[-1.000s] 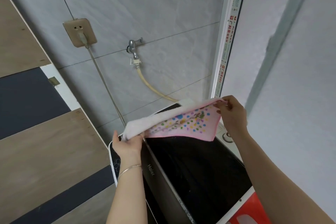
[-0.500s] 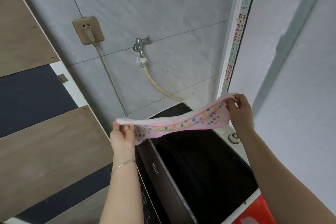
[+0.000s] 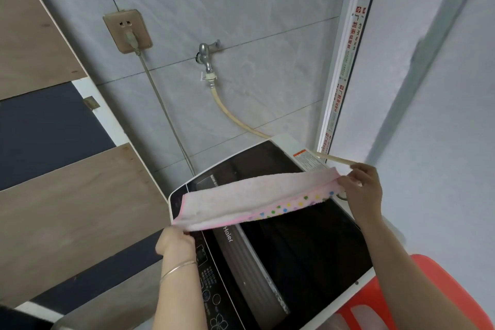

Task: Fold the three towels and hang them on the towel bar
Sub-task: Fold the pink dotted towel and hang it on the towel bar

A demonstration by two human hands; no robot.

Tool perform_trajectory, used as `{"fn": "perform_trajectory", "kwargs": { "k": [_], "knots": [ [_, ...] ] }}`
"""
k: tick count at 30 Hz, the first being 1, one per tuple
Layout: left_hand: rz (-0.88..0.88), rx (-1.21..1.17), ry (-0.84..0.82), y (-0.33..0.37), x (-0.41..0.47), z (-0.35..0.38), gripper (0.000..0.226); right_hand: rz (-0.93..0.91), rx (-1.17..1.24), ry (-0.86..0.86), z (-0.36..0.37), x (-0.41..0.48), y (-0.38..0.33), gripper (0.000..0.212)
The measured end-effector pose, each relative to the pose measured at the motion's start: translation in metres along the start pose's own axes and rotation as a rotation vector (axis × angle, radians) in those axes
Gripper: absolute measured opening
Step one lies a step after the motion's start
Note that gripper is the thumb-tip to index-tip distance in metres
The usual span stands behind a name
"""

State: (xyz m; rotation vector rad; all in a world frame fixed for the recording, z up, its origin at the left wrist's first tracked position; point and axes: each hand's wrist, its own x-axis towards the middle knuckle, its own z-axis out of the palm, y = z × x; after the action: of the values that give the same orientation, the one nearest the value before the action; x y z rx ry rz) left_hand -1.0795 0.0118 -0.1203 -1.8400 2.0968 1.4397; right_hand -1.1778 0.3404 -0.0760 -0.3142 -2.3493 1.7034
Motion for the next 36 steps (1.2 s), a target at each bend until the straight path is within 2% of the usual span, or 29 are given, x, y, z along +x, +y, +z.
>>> {"fn": "perform_trajectory", "kwargs": {
  "k": [3, 6, 9, 12, 14, 17, 18, 20, 21, 23, 27, 29, 33, 36],
  "knots": [
    [-0.045, 0.251, 0.010, -0.009, -0.007, -0.010, 0.003, 0.074, 0.036, -0.137, -0.004, -0.007, 0.000, 0.019],
    [-0.043, 0.422, -0.003, -0.009, -0.001, -0.011, 0.012, 0.111, -0.007, -0.151, -0.004, -0.008, 0.006, 0.033],
    [-0.037, 0.468, 0.050, -0.013, 0.005, -0.010, 0.011, 0.144, -0.055, -0.154, -0.002, -0.008, 0.014, 0.029],
    [-0.050, 0.311, 0.122, -0.010, 0.007, -0.005, 0.027, 0.144, -0.149, -0.179, 0.004, -0.004, 0.017, 0.017],
    [-0.137, 0.123, 0.147, -0.006, 0.011, -0.002, 0.030, 0.143, -0.230, -0.209, 0.011, 0.000, 0.018, 0.012],
    [-0.179, -0.114, 0.018, -0.007, 0.025, 0.012, 0.032, 0.116, -0.295, -0.216, 0.020, 0.005, 0.019, 0.014],
    [-0.187, -0.232, 0.022, -0.002, 0.024, 0.011, 0.030, 0.100, -0.300, -0.215, 0.022, 0.006, 0.019, 0.015],
    [-0.140, -0.440, 0.070, 0.001, 0.031, 0.016, 0.026, 0.074, -0.307, -0.216, 0.026, 0.009, 0.016, 0.013],
    [-0.133, -0.614, 0.026, 0.005, 0.027, 0.018, 0.025, 0.068, -0.311, -0.218, 0.028, 0.010, 0.015, 0.012],
    [-0.026, -0.644, 0.058, 0.009, 0.021, 0.022, 0.030, 0.066, -0.322, -0.218, 0.032, 0.013, 0.014, 0.012],
    [0.126, -0.218, -0.088, -0.001, 0.035, 0.030, 0.045, 0.081, -0.374, -0.223, 0.036, 0.018, 0.021, 0.009],
    [0.165, -0.040, -0.098, -0.006, 0.036, 0.029, 0.057, 0.093, -0.400, -0.229, 0.038, 0.019, 0.025, 0.009],
    [0.187, 0.064, -0.125, -0.012, 0.043, 0.031, 0.069, 0.147, -0.431, -0.250, 0.040, 0.017, 0.029, 0.018],
    [0.165, 0.153, -0.073, -0.017, 0.055, 0.032, 0.060, 0.158, -0.453, -0.252, 0.041, 0.016, 0.030, 0.020]
  ]
}}
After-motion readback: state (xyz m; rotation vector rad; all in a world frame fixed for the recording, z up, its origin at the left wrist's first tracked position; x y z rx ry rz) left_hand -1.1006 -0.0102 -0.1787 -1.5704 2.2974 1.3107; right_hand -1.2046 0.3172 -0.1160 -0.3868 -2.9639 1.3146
